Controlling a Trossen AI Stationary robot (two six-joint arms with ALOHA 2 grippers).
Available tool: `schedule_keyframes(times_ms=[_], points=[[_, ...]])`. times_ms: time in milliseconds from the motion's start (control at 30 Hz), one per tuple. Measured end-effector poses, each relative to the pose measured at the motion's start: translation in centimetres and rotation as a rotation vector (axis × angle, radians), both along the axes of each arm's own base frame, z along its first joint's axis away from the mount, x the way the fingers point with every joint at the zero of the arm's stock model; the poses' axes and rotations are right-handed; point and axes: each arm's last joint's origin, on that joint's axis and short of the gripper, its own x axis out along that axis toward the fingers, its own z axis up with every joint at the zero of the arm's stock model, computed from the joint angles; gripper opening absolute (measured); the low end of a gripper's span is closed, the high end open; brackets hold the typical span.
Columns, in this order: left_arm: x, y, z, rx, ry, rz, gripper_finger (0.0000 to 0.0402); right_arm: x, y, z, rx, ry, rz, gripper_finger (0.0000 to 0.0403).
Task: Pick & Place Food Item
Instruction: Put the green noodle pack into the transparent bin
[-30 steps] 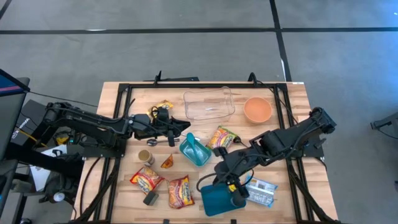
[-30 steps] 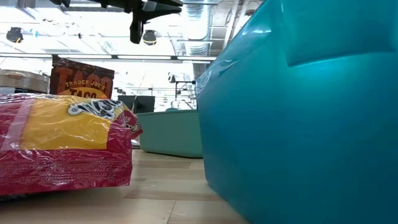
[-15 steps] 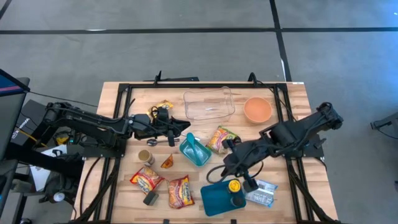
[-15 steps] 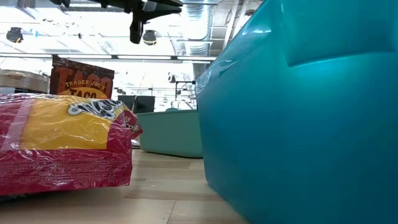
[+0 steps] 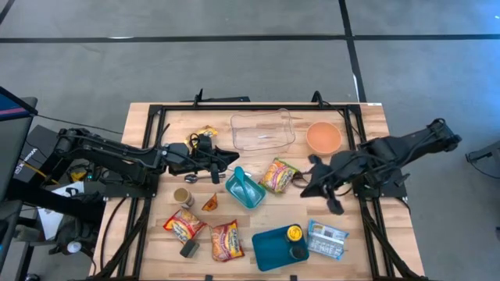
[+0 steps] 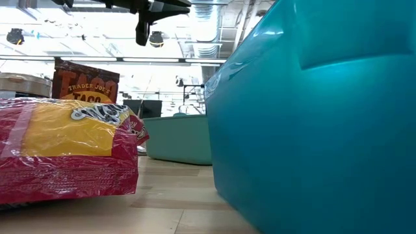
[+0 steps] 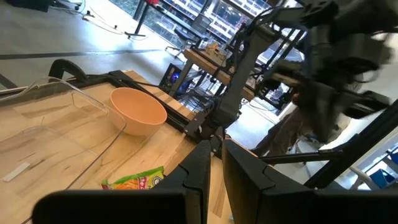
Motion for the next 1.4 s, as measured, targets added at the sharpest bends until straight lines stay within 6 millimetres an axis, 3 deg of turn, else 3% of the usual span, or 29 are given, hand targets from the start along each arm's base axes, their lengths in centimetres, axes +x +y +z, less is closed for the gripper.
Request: schedule_keyframes(times_ms=[267, 467, 767, 900, 1400], points=[[0.0, 0.0, 0.0, 0.0, 0.0, -0.001, 0.0036, -3.7, -2.3, -3.0, 0.095, 0.035, -0.152, 0.0004], [0.0, 0.0, 0.0, 0.0, 0.0, -0.001, 0.0036, -5.1, -3.3, -6.3, 0.186, 0.11, -0.342, 0.0004], [0.0, 0.0, 0.0, 0.0, 0.0, -0.004, 0.0036, -5.3, -5.8, -11.3, 0.296, 0.179, -0.815, 0.0004], [0.0, 0.0, 0.0, 0.0, 0.0, -0.004, 0.0036, -5.2, -7.5, -13.2, 0.294, 0.217, -0.947, 0.0004], [0.0, 0.0, 0.0, 0.0, 0.0, 0.001, 0.0036, -3.1, -11.0, -17.2, 0.502, 0.233, -0.961, 0.0004]])
